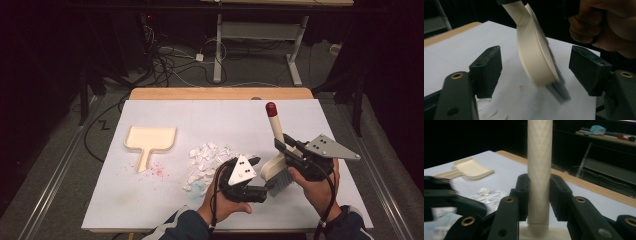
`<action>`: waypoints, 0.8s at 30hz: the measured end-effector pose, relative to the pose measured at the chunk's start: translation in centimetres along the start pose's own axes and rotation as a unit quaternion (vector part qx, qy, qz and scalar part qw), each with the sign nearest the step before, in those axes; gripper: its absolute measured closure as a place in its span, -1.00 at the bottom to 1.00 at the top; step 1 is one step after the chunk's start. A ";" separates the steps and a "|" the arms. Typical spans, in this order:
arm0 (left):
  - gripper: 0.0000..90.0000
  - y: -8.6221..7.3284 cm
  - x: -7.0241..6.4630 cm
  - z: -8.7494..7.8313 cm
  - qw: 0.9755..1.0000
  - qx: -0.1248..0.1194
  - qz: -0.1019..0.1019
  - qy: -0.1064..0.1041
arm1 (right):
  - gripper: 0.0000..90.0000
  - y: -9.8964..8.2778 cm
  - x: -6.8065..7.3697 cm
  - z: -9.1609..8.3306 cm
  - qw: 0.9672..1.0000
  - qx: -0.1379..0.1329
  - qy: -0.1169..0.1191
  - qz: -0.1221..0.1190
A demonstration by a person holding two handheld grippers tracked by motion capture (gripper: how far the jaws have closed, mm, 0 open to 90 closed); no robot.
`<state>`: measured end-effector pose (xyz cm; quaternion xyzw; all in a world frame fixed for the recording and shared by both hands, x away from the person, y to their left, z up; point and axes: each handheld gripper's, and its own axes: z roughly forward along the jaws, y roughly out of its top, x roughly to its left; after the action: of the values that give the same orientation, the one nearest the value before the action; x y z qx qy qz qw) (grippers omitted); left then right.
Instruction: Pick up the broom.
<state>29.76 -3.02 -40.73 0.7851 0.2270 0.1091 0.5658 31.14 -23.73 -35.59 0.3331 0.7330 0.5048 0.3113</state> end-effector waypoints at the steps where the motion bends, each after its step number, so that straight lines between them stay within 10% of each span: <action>1: -0.30 -0.1 0.2 0.2 1.000 -0.003 -0.010 -0.005 | 0.60 0.1 0.4 0.0 1.000 0.000 0.004 -0.005; 9: 0.34 -0.7 1.5 0.3 0.998 -0.001 -0.041 -0.037 | 0.59 0.2 2.0 -0.4 1.000 -0.015 0.017 -0.018; 19: 0.45 -0.3 3.0 -3.0 0.997 0.041 0.022 -0.065 | 0.17 0.5 1.0 -1.8 0.993 -0.019 0.100 -0.055; 24: 0.45 -0.5 3.6 -5.0 0.993 0.067 0.061 -0.080 | -0.09 -0.5 0.1 -1.4 0.973 0.051 0.187 -0.123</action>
<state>30.61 2.98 -39.83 0.8397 0.1397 0.0652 0.5208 29.84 -24.57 -35.67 0.1558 0.8385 0.4778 0.2107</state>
